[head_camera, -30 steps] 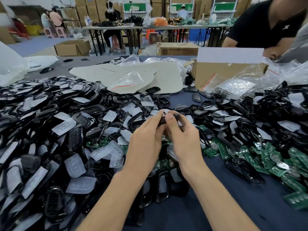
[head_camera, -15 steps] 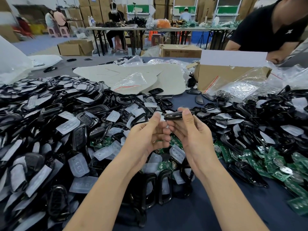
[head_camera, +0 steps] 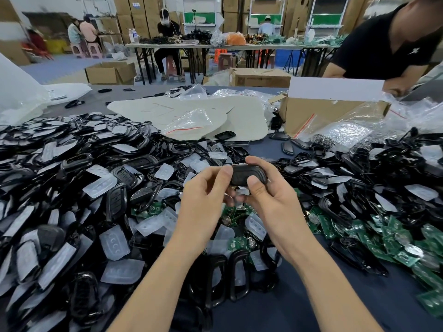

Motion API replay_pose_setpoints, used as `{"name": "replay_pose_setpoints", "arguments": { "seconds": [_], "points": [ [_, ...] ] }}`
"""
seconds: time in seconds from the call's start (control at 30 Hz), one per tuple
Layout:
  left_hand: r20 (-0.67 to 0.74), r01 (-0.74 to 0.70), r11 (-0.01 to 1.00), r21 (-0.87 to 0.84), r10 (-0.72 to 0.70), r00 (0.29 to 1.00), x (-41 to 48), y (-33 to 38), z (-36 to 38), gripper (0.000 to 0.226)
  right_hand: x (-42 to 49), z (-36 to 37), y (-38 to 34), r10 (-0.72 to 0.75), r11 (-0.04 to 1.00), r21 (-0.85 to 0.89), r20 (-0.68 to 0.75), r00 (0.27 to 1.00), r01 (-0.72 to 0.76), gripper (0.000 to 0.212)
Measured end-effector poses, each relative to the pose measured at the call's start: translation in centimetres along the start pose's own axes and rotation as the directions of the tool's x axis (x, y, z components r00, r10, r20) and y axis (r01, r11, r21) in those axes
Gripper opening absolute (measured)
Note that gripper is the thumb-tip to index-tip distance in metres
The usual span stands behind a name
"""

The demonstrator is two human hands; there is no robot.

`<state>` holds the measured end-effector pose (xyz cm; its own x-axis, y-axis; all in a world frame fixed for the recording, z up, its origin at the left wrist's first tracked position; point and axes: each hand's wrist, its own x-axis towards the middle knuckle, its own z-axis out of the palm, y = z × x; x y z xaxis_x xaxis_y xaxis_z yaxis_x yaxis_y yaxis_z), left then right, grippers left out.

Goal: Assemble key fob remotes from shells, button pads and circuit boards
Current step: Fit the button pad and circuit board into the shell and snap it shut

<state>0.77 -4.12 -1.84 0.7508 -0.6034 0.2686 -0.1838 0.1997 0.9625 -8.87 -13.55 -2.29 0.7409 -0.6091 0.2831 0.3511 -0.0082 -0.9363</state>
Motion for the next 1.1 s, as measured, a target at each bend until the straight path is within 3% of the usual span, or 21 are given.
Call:
{"name": "replay_pose_setpoints", "arguments": {
  "seconds": [0.07,0.2,0.6,1.1],
  "points": [
    [-0.017,-0.142,0.978,0.151,0.146,0.989,-0.46,-0.02,0.29,0.014,0.05,0.18,-0.02,0.048,0.989,0.144,-0.040,0.998,-0.042,0.023],
    [0.014,-0.297,0.914,0.278,0.305,0.952,-0.96,-0.28,0.24,0.014,0.04,0.27,0.01,0.075,0.957,0.285,-0.059,0.995,-0.055,0.026],
    [0.055,-0.333,0.929,0.163,0.329,0.943,-0.73,0.18,0.49,0.013,0.06,0.24,-0.06,0.077,0.913,0.403,-0.016,0.997,-0.064,0.021],
    [0.069,-0.353,0.903,0.246,0.347,0.935,-0.92,0.30,0.10,0.007,-0.12,-0.03,-0.08,0.096,0.927,0.356,0.078,0.992,-0.117,0.019]
  ]
}}
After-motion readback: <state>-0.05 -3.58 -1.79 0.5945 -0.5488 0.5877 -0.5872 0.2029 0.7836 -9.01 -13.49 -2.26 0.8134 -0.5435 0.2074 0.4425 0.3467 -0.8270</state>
